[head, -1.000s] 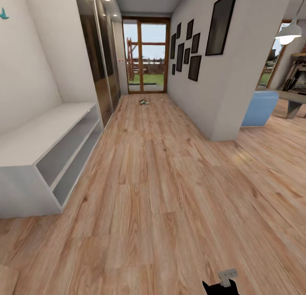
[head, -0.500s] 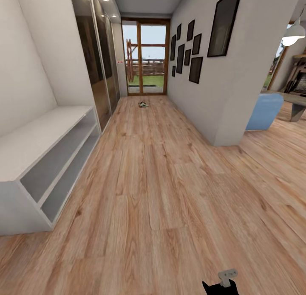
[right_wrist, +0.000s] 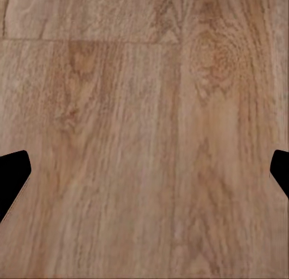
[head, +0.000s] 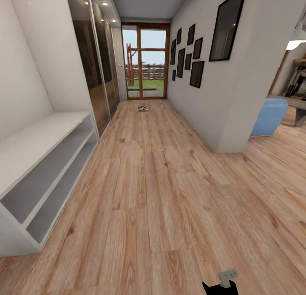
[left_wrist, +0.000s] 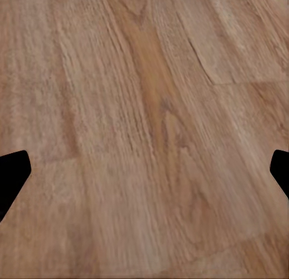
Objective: Pick up the two gym shoes and the two sandals from the corridor floor and place them onto the hallstand (shoe rack) in the corridor, making sure they are on the rack and not on the floor. Arrange them so the two gym shoes are next to each other and the two sandals are next to each other.
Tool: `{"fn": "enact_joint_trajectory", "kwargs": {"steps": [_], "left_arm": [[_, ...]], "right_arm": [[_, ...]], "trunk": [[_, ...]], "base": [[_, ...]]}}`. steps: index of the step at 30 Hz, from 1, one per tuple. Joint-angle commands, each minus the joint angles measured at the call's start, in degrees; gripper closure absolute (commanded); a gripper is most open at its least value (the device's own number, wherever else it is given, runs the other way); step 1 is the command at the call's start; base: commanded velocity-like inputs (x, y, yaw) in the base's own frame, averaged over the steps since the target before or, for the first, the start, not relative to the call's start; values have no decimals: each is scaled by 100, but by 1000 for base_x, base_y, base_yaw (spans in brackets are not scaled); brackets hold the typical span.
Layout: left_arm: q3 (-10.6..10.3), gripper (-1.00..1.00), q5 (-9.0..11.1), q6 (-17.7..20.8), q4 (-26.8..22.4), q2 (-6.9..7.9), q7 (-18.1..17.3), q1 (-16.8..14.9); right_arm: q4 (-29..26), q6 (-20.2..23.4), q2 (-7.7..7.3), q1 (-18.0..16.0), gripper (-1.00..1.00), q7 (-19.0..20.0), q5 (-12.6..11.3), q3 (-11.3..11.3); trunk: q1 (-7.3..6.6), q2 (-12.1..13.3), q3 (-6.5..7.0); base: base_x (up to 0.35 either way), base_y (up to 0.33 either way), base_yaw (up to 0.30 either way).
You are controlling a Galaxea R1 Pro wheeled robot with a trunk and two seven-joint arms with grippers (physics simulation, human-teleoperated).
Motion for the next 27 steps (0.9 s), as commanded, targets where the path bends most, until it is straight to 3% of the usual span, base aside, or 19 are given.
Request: {"fn": "enact_joint_trajectory", "kwargs": {"steps": [1,27], "left_arm": [[43,-100,-32,-17,4,-5,-38,-6],[43,-100,-32,-18,4,-8,-38,-6]], "right_arm": [[4,-17,-2,-2,-100,20,49,-50],[4,-17,2,1,-100,20,49,-50]], "trunk": [[2,-2,4],[2,-2,63]], "base": [[335,0,0],[335,0,0]]}}
